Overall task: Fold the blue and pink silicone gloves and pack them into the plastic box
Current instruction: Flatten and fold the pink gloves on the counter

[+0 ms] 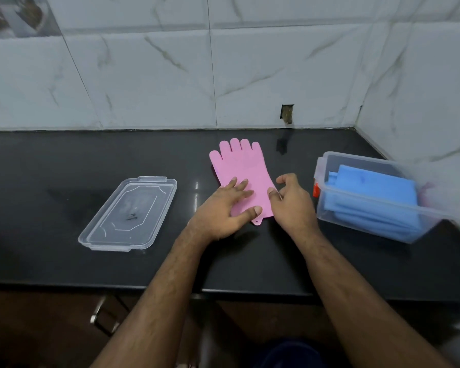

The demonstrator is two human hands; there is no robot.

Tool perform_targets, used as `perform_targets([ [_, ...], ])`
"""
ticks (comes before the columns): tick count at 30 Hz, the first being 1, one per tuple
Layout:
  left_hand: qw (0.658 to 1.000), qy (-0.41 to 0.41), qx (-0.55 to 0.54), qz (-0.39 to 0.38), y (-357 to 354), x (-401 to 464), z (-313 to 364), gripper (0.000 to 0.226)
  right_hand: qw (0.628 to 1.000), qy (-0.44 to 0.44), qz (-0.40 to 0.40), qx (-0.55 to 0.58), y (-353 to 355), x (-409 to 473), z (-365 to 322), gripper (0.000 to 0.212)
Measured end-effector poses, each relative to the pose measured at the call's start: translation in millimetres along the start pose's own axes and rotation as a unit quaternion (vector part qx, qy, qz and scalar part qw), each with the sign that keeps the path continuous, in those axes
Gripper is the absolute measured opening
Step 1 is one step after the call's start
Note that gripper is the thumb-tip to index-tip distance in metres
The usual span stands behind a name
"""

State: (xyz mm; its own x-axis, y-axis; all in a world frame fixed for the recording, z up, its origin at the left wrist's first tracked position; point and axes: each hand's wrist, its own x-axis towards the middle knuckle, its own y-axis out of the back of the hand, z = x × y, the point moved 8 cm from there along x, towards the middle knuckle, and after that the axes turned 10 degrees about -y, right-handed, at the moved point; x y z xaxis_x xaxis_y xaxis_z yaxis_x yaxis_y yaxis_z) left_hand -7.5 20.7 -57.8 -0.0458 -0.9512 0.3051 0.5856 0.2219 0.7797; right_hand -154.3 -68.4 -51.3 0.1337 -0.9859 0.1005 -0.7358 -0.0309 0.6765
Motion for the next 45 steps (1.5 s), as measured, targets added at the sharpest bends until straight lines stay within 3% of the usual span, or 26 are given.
perform_targets([
  [7, 0.999, 0.033, 0.035, 0.003, -4, -41, 20, 0.088, 0.996, 0.042, -0.043, 0.065, 21, -47, 8, 0.005],
  [12, 0.995, 0.079, -0.007, 0.053, 1, -65, 21, 0.097, 0.975, 0.025, -0.111, 0.191, 27, -67, 17, 0.014],
  [17, 0.996, 0.068, 0.005, 0.058, 2, -84, 35, 0.102, 0.913, 0.033, -0.185, 0.363, 43, -95, 27, 0.019],
  [19, 0.997, 0.058, 0.010, 0.054, 1, -91, 40, 0.103, 0.904, 0.053, -0.199, 0.375, 50, -105, 28, 0.027],
  [24, 0.993, 0.066, 0.000, 0.103, 6, -103, 50, 0.085, 0.936, 0.111, -0.151, 0.298, 56, -136, 31, 0.038],
  [28, 0.983, 0.049, -0.054, 0.167, 5, -118, 57, 0.046, 0.943, 0.125, -0.123, 0.281, 55, -162, 37, 0.032],
  [31, 0.952, 0.037, -0.128, 0.274, 8, -134, 67, 0.033, 0.947, 0.104, -0.097, 0.287, 61, -181, 44, 0.029],
  [35, 0.915, -0.022, -0.095, 0.391, 16, -169, 94, 0.026, 0.959, 0.132, -0.022, 0.250, 77, -210, 55, 0.038],
  [38, 0.910, -0.083, -0.100, 0.393, 16, -180, 125, 0.019, 0.960, 0.156, -0.003, 0.232, 78, -227, 63, 0.064],
  [40, 0.910, -0.114, -0.115, 0.383, 14, -183, 146, 0.019, 0.969, 0.145, 0.020, 0.197, 80, -226, 70, 0.068],
  [45, 0.901, -0.134, -0.170, 0.375, 0, -192, 178, 0.017, 0.962, 0.217, 0.084, 0.146, 97, -226, 62, 0.036],
])
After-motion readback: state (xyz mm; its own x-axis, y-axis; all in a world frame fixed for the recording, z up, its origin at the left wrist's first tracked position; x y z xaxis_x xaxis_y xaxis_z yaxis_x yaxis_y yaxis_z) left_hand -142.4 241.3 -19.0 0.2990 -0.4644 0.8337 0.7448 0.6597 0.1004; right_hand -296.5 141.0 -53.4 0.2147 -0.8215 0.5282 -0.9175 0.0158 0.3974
